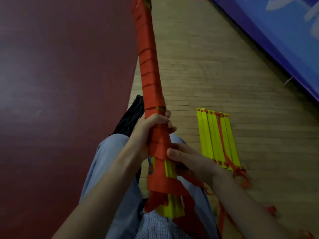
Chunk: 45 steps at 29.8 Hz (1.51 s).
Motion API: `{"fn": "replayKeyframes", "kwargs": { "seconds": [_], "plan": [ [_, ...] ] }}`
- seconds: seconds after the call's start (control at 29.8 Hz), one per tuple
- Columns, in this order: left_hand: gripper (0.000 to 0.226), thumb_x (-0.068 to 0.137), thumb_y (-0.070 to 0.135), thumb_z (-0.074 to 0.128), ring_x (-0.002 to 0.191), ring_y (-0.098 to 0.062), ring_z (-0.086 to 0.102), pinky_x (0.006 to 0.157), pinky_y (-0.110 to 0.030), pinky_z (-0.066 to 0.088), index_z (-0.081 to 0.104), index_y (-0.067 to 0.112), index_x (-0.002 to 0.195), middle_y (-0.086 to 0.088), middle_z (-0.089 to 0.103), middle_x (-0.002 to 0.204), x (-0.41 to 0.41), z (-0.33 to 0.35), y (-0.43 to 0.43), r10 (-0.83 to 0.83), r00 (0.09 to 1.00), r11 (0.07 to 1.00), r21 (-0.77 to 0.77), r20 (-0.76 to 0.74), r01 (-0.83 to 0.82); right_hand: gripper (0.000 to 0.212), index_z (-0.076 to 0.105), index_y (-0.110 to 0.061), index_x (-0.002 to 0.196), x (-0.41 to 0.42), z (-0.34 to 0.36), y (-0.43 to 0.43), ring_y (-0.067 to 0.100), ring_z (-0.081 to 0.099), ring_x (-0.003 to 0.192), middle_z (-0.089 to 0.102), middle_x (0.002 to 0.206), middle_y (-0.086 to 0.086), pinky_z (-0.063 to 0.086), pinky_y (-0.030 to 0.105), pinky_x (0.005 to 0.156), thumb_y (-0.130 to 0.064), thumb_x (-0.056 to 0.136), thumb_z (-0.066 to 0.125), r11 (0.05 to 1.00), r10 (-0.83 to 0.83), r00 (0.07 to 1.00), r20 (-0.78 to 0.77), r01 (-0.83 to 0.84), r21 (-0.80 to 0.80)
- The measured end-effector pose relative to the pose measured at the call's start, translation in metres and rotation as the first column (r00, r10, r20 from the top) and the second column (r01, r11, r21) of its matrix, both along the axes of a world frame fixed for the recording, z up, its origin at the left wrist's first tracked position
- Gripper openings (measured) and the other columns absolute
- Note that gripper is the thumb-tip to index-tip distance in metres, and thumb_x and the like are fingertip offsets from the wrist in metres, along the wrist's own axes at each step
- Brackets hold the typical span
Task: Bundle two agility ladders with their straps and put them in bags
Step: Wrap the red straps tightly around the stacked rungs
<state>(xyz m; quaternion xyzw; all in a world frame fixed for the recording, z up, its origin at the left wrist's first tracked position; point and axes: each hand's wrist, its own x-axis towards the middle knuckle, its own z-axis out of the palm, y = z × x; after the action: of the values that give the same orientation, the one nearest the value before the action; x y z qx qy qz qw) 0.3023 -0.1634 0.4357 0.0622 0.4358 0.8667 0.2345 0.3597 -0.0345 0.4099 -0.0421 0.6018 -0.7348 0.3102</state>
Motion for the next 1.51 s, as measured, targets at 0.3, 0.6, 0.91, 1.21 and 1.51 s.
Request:
{"fn": "replayKeyframes", "kwargs": {
  "seconds": [0.3, 0.6, 0.91, 1.21, 1.51],
  "plan": [
    [0.027, 0.074, 0.012, 0.073, 0.066, -0.010, 0.058, 0.057, -0.019, 0.052, 0.052, 0.019, 0.090, 0.001, 0.056, 0.080, -0.007, 0.017, -0.001, 0.038, 0.987, 0.885, -0.453, -0.155, -0.105, 0.013, 0.063, -0.034, 0.085, -0.002, -0.006, -0.009, 0.006, 0.063, 0.088, 0.068, 0.089, -0.009, 0.047, 0.024, 0.082, -0.025, 0.080, 0.070, 0.887, -0.141, 0.947, -0.289, 0.251, 0.388],
    [0.055, 0.053, -0.006, 0.055, 0.059, -0.008, 0.054, 0.060, -0.023, 0.051, 0.047, 0.015, 0.103, 0.005, 0.055, 0.070, -0.007, 0.005, -0.001, -0.148, 0.989, 0.940, 0.313, 0.012, 0.137, 0.020, 0.075, -0.030, 0.080, 0.015, -0.005, 0.010, 0.006, 0.068, 0.070, 0.073, 0.075, -0.007, 0.053, 0.020, 0.061, -0.034, 0.061, 0.080, 0.987, -0.157, 0.973, -0.167, 0.161, 0.011],
    [0.080, 0.054, 0.050, 0.083, 0.102, -0.019, 0.066, 0.078, -0.031, 0.056, 0.052, 0.016, 0.120, -0.004, 0.071, 0.107, 0.029, -0.013, -0.015, -0.149, 0.988, 0.988, 0.039, 0.039, 0.147, 0.017, 0.065, -0.029, 0.089, 0.018, 0.006, -0.012, -0.001, 0.066, 0.078, 0.072, 0.080, -0.016, 0.050, 0.015, 0.067, -0.017, 0.078, 0.064, 0.955, -0.253, 0.888, -0.383, 0.292, 0.046],
    [0.030, 0.056, 0.012, 0.067, 0.063, -0.014, 0.063, 0.065, -0.028, 0.055, 0.055, 0.012, 0.083, 0.001, 0.057, 0.057, 0.025, -0.005, -0.013, -0.141, 0.990, 0.990, 0.008, 0.007, 0.141, 0.014, 0.062, -0.039, 0.058, 0.005, 0.022, -0.001, -0.002, 0.058, 0.057, 0.060, 0.056, -0.022, 0.042, 0.014, 0.054, -0.049, 0.065, 0.068, 0.925, 0.006, 0.847, -0.531, 0.197, 0.326],
    [0.027, 0.057, 0.014, 0.069, 0.070, -0.016, 0.066, 0.067, -0.028, 0.055, 0.056, 0.013, 0.080, 0.002, 0.058, 0.058, 0.025, -0.009, -0.009, -0.222, 0.969, 0.973, 0.033, -0.112, 0.226, 0.046, 0.075, -0.032, 0.081, 0.006, 0.009, 0.023, 0.017, 0.070, 0.076, 0.073, 0.077, 0.001, 0.057, 0.034, 0.068, -0.065, 0.051, 0.075, 0.951, -0.178, 0.857, -0.483, 0.276, 0.139]
  ]
}}
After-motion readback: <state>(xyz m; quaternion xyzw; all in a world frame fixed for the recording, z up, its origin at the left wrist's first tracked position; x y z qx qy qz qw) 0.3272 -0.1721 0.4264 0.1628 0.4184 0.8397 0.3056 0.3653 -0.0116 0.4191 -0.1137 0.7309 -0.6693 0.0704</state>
